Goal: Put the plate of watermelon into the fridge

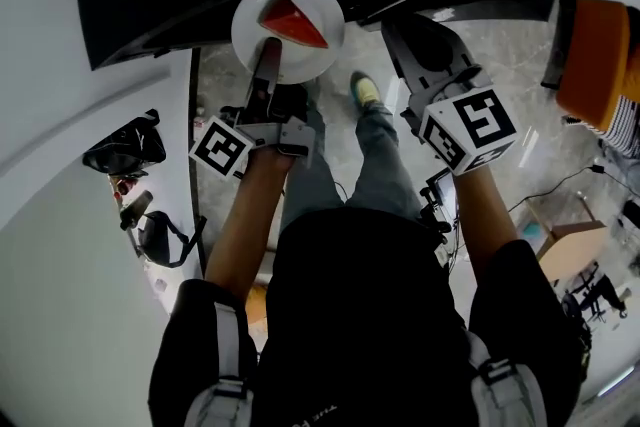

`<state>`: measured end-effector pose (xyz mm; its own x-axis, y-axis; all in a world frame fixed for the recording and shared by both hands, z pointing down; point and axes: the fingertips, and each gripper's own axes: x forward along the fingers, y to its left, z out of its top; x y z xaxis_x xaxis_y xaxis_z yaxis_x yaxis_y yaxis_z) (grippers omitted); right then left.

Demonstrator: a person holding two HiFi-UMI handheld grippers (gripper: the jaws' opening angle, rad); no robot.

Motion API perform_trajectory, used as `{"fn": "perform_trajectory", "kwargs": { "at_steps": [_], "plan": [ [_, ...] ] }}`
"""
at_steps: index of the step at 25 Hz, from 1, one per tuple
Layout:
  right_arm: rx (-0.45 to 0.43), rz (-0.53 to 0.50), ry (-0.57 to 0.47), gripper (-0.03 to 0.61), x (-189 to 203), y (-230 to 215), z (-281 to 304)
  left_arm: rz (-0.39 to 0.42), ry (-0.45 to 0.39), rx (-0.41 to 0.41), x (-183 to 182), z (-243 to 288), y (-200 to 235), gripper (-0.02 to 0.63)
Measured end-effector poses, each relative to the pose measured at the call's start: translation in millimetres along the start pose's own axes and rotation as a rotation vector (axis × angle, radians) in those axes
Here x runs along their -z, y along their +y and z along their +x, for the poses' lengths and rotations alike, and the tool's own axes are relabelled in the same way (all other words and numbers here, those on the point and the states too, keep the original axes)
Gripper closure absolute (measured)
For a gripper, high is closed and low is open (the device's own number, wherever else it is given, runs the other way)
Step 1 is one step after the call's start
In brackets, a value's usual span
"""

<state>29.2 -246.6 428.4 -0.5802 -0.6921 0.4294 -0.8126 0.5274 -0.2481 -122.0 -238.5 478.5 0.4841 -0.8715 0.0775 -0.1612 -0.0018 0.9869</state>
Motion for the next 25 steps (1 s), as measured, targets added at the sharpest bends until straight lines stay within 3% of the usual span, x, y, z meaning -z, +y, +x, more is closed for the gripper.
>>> {"fn": "perform_trajectory", "kwargs": {
  "at_steps": [5,11,25],
  "plan": [
    [-0.062,-0.014,0.0,0.569,6,-5,6,0.006,0.002,-0.018,5,13,20,0.598],
    [-0.062,-0.021,0.001,0.569,19,-4,4,-0.001,-0.014,-0.014,7,13,32,0.598],
    [-0.085,0.035,0.058,0.569,58,4,16,-0.057,-0.058,-0.087,4,47,99,0.598]
  ]
}}
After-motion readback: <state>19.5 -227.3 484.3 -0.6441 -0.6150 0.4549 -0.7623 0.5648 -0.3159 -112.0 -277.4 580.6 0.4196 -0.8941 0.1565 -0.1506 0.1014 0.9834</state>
